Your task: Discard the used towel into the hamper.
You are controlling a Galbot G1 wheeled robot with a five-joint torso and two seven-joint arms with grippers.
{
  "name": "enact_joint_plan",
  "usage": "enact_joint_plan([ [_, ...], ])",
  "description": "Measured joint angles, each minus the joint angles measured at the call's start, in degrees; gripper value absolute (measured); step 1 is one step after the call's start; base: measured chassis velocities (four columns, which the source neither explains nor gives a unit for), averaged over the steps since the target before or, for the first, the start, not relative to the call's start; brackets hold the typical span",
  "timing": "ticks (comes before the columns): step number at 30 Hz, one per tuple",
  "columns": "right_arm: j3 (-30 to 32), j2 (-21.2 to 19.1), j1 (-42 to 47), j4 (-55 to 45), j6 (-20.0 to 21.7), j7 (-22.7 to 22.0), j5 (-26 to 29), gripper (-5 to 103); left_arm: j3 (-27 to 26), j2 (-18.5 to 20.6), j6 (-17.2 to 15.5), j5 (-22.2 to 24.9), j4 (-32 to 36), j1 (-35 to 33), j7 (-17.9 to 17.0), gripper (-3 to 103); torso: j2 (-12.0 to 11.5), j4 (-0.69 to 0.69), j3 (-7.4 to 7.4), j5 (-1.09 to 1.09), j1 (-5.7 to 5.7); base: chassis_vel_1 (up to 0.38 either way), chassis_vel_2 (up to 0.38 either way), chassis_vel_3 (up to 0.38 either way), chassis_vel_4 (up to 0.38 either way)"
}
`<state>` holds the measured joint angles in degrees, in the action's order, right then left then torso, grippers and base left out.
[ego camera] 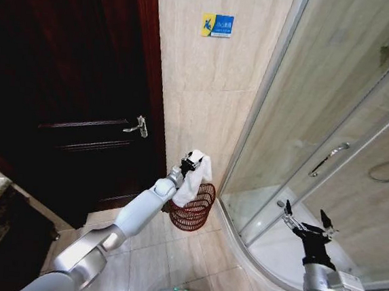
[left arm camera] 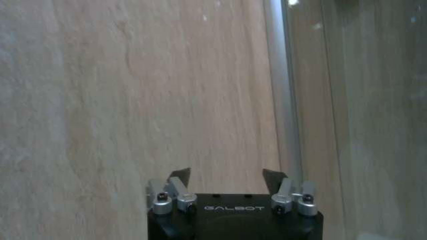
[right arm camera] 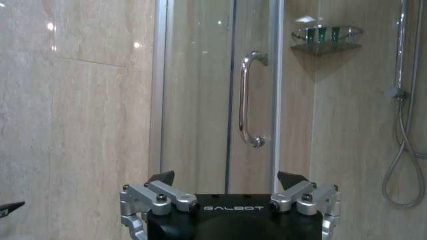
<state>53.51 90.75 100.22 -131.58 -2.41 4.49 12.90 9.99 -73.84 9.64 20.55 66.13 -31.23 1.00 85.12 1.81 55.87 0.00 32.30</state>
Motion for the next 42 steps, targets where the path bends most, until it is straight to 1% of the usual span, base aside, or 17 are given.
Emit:
enact_joint_plan([
  [1, 0.0, 0.0, 0.0, 0.0, 0.0, 0.0, 0.0, 100, 0.3, 0.5, -2.9, 0.1, 1.4, -0.2, -0.2, 81, 0.0, 0.00, 0.00, -0.01, 0.00, 0.000, 0.000, 0.000, 0.000],
  [2, 0.0, 0.0, 0.0, 0.0, 0.0, 0.0, 0.0, 100, 0.3, 0.5, -2.9, 0.1, 1.4, -0.2, -0.2, 81, 0.0, 0.00, 0.00, -0.01, 0.00, 0.000, 0.000, 0.000, 0.000],
  [4, 0.0, 0.0, 0.0, 0.0, 0.0, -0.1, 0.1, 100, 0.9, 1.5, -10.7, 0.4, 4.7, -0.4, -1.8, 91, 0.0, 0.00, 0.00, 0.00, 0.00, 0.000, 0.000, 0.000, 0.000],
  [5, 0.0, 0.1, 0.0, 0.0, 0.0, -0.1, 0.1, 100, 1.1, 1.6, -13.0, 0.8, 5.5, -0.4, -2.4, 96, 0.0, 0.00, 0.00, 0.00, 0.00, 0.000, 0.000, 0.000, 0.000],
  [8, 0.0, 0.1, 0.2, 0.0, 0.0, -0.1, 0.2, 100, 1.4, 1.8, -15.1, 1.1, 6.2, -0.5, -3.3, 99, 0.0, 0.00, 0.00, 0.00, 0.00, 0.000, 0.000, 0.000, 0.000],
  [11, 0.1, 0.1, 0.4, 0.0, -0.1, -0.1, 0.5, 100, 1.3, 1.8, -14.4, 1.2, 6.6, -0.9, -3.8, 100, 0.0, 0.00, 0.00, 0.00, 0.00, 0.000, 0.000, 0.000, 0.000],
  [14, 0.2, 0.1, 0.5, 0.0, -0.1, -0.1, 0.8, 100, -0.6, 1.8, -11.0, 0.8, 8.9, -3.4, -4.8, 100, 0.0, -0.01, 0.00, 0.00, 0.00, 0.000, 0.000, 0.000, 0.000],
  [16, 0.2, 0.1, 0.6, -0.1, -0.1, -0.1, 0.8, 100, -2.1, 2.0, -10.4, 0.1, 11.1, -5.3, -5.4, 100, 0.0, -0.01, 0.00, -0.02, 0.00, 0.000, 0.000, 0.000, 0.000],
  [19, -0.5, 0.5, 0.8, -0.2, 0.0, 0.6, 0.6, 100, -7.5, 2.6, -10.4, -3.0, 18.8, -12.8, -6.7, 100, 0.0, 0.00, 0.00, -0.01, 0.00, 0.000, 0.000, 0.000, 0.000],
  [20, -0.5, 0.5, 0.8, -0.2, 0.0, 0.6, 0.6, 100, -7.5, 2.6, -10.4, -3.0, 18.8, -12.8, -6.7, 100, 0.0, 0.00, 0.00, -0.01, 0.00, 0.000, 0.000, 0.000, 0.000],
  [22, -1.3, 1.0, 0.8, -0.6, 0.3, 1.1, 0.2, 100, -12.9, 3.4, -10.4, -5.3, 25.5, -19.9, -7.1, 100, 0.0, 0.01, -0.01, 0.00, -0.01, 0.000, 0.000, 0.000, 0.000],
  [27, -2.0, 1.3, 0.7, -1.9, 1.8, 1.7, -0.4, 100, -19.8, 4.1, -10.4, -5.8, 32.6, -27.9, -9.2, 100, 0.0, 0.01, -0.01, -0.02, -0.01, 0.000, 0.000, 0.000, 0.000],
  [30, -2.1, 1.4, 0.8, -2.6, 2.5, 2.7, -0.9, 100, -26.8, 3.5, -10.2, -5.5, 38.1, -34.3, -14.0, 100, 0.0, 0.02, -0.01, -0.01, -0.01, 0.000, 0.000, 0.000, 0.000],
  [34, -2.2, 1.4, 1.2, -2.7, 2.9, 3.5, -1.2, 100, -32.6, 2.2, -11.3, -4.5, 43.1, -39.5, -17.6, 100, 0.0, -0.01, -0.01, -0.01, -0.01, 0.000, 0.000, 0.000, 0.000],
  [40, -2.3, 1.4, 1.7, -1.6, 2.1, 4.6, -1.5, 100, -38.3, 1.9, -11.5, -3.3, 47.5, -45.8, -17.5, 100, 0.0, 0.00, -0.01, -0.01, -0.01, 0.000, 0.000, 0.000, 0.000],
  [41, -2.3, 1.4, 2.2, -1.4, 1.6, 4.9, -1.4, 100, -40.5, 2.4, -9.6, -1.9, 48.7, -48.8, -13.5, 100, 0.0, 0.00, 0.00, -0.01, -0.01, 0.000, 0.000, 0.000, 0.000],
  [42, -2.3, 1.4, 2.2, -1.4, 1.6, 4.9, -1.4, 100, -40.5, 2.4, -9.6, -1.9, 48.7, -48.8, -13.5, 100, 0.0, 0.00, 0.00, -0.01, -0.01, 0.000, 0.000, 0.000, 0.000],
])
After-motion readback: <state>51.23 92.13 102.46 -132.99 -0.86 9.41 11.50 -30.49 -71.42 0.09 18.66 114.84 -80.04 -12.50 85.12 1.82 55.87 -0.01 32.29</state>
